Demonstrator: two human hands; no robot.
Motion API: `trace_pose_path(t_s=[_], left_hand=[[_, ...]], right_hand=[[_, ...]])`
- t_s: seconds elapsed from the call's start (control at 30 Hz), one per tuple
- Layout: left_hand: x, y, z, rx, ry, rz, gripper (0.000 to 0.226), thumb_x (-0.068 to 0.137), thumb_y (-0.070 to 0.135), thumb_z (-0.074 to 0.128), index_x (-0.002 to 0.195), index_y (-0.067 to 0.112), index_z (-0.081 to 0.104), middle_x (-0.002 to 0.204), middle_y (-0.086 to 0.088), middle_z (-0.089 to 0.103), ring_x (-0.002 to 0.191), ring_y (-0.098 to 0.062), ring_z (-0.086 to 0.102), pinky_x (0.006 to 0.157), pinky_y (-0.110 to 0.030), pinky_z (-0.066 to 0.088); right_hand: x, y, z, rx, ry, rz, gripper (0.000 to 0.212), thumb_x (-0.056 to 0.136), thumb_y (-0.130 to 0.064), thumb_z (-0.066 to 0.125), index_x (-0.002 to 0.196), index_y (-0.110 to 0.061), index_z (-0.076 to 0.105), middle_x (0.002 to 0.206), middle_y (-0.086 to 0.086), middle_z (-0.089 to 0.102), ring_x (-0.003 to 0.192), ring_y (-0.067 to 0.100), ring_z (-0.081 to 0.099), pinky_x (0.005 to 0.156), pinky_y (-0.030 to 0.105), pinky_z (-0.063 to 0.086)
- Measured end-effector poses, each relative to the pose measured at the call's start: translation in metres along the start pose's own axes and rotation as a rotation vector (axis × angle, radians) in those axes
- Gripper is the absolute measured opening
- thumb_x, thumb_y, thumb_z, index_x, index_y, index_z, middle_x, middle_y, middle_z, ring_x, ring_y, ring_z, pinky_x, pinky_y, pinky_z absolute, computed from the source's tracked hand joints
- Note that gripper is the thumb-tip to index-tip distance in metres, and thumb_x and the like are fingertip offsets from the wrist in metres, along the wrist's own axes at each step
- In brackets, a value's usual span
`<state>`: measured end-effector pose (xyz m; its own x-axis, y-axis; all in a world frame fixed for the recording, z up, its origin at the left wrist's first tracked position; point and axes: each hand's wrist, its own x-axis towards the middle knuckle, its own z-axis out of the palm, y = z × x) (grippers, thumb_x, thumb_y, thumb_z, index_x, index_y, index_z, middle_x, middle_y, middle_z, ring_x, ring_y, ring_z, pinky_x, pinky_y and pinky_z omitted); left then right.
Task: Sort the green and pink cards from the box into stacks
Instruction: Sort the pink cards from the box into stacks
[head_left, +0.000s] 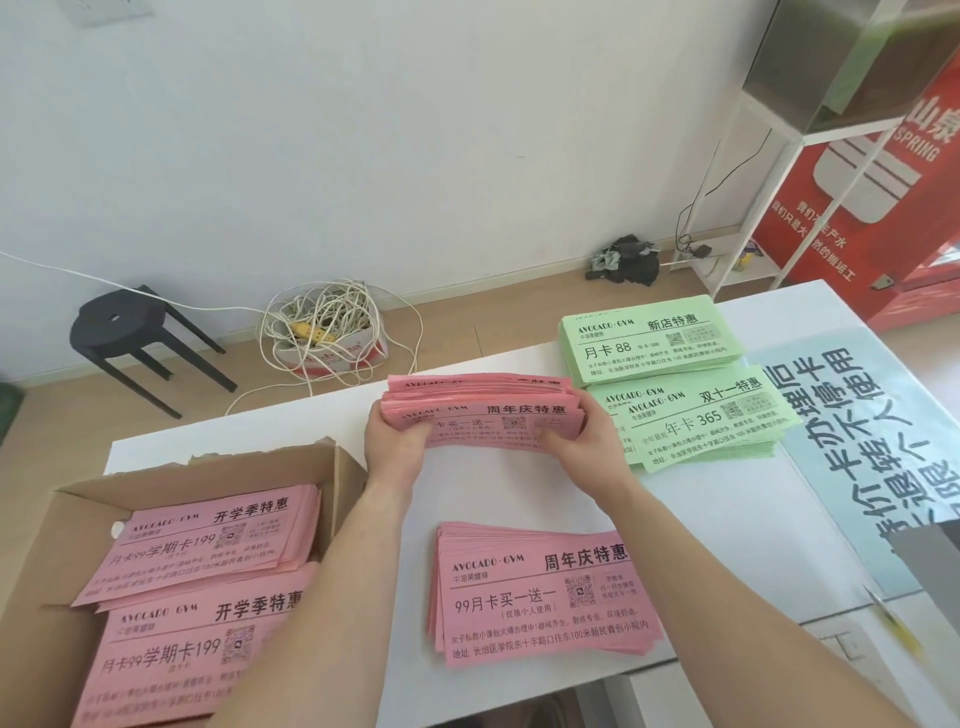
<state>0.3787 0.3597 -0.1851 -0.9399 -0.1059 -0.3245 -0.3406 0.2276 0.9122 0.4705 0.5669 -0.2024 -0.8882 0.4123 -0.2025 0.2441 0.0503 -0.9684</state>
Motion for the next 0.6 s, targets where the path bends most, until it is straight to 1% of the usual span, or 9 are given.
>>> trace_pose_path(t_s=[0.07,0.13,0.23,0.33,0.37,0.47,0.5,0.53,0.6], left_hand=[[0.001,-0.002,0.001,-0.014,-0.003,0.038,0.048,0.075,-0.005,0.067,0.118,0.013,0.056,0.105,-0.003,0.068,0.094,-0.011,0.064,0.078,-0.024,0.049],[0.001,-0.005,0.004,-0.025,0.000,0.077,0.052,0.077,-0.012,0.063,0.120,0.014,0.053,0.101,0.002,0.065,0.089,-0.003,0.061,0.074,-0.018,0.047],[0.001,-0.008,0.005,-0.027,0.037,0.105,0.050,0.077,-0.014,0.060,0.117,0.016,0.054,0.096,0.007,0.064,0.086,-0.003,0.060,0.068,-0.012,0.047],[0.003,-0.011,0.002,-0.071,0.062,0.118,0.051,0.079,-0.015,0.057,0.117,0.018,0.053,0.096,0.007,0.064,0.085,-0.003,0.060,0.064,-0.005,0.045],[0.003,-0.011,0.003,-0.071,0.052,0.123,0.052,0.078,-0.015,0.056,0.118,0.019,0.053,0.096,0.008,0.064,0.085,-0.002,0.060,0.065,-0.005,0.045],[0.003,-0.011,0.006,-0.052,0.017,0.127,0.051,0.078,-0.014,0.057,0.117,0.019,0.054,0.096,0.009,0.065,0.084,0.003,0.061,0.068,-0.009,0.047],[0.002,-0.011,0.006,-0.067,0.022,0.133,0.049,0.078,-0.013,0.057,0.117,0.017,0.056,0.097,0.007,0.066,0.084,0.000,0.063,0.071,-0.012,0.049],[0.003,-0.010,0.006,-0.080,0.034,0.143,0.048,0.078,-0.012,0.058,0.117,0.016,0.057,0.098,0.005,0.067,0.086,-0.004,0.064,0.074,-0.017,0.052],[0.005,-0.009,0.005,-0.098,0.048,0.166,0.047,0.078,-0.012,0.059,0.116,0.016,0.057,0.100,0.004,0.068,0.088,-0.003,0.064,0.080,-0.023,0.053]], right_hand=[[-0.001,0.007,0.006,0.015,0.028,-0.003,0.057,0.083,-0.003,0.078,0.134,-0.017,0.056,0.119,-0.002,0.072,0.111,0.009,0.068,0.095,0.027,0.055],[-0.002,0.013,0.015,0.044,0.049,-0.002,0.059,0.083,0.000,0.077,0.136,-0.013,0.053,0.119,-0.001,0.071,0.110,0.008,0.068,0.097,0.029,0.055],[-0.002,0.015,0.023,0.020,0.078,-0.026,0.060,0.078,-0.008,0.079,0.132,-0.016,0.053,0.116,-0.004,0.070,0.108,0.007,0.068,0.094,0.029,0.053],[0.003,0.016,0.018,-0.027,0.108,-0.030,0.055,0.076,-0.009,0.084,0.121,-0.021,0.056,0.111,-0.007,0.069,0.101,0.003,0.067,0.085,0.021,0.052],[0.005,0.016,0.017,-0.036,0.108,-0.038,0.053,0.077,-0.007,0.083,0.121,-0.021,0.056,0.110,-0.007,0.069,0.100,0.003,0.067,0.084,0.020,0.052],[0.008,0.013,0.024,-0.028,0.103,-0.064,0.054,0.082,0.005,0.073,0.126,-0.018,0.052,0.114,-0.003,0.067,0.103,0.001,0.067,0.091,0.025,0.055],[0.008,0.011,0.027,-0.008,0.098,-0.075,0.052,0.084,0.010,0.069,0.123,-0.019,0.051,0.113,-0.002,0.066,0.100,-0.002,0.067,0.091,0.023,0.056],[0.008,0.009,0.030,0.004,0.098,-0.092,0.051,0.085,0.013,0.067,0.118,-0.023,0.051,0.111,-0.002,0.065,0.097,-0.007,0.066,0.088,0.019,0.055],[0.011,0.006,0.030,0.013,0.123,-0.131,0.053,0.085,0.013,0.066,0.112,-0.030,0.050,0.109,-0.003,0.065,0.094,-0.010,0.065,0.082,0.010,0.050]])
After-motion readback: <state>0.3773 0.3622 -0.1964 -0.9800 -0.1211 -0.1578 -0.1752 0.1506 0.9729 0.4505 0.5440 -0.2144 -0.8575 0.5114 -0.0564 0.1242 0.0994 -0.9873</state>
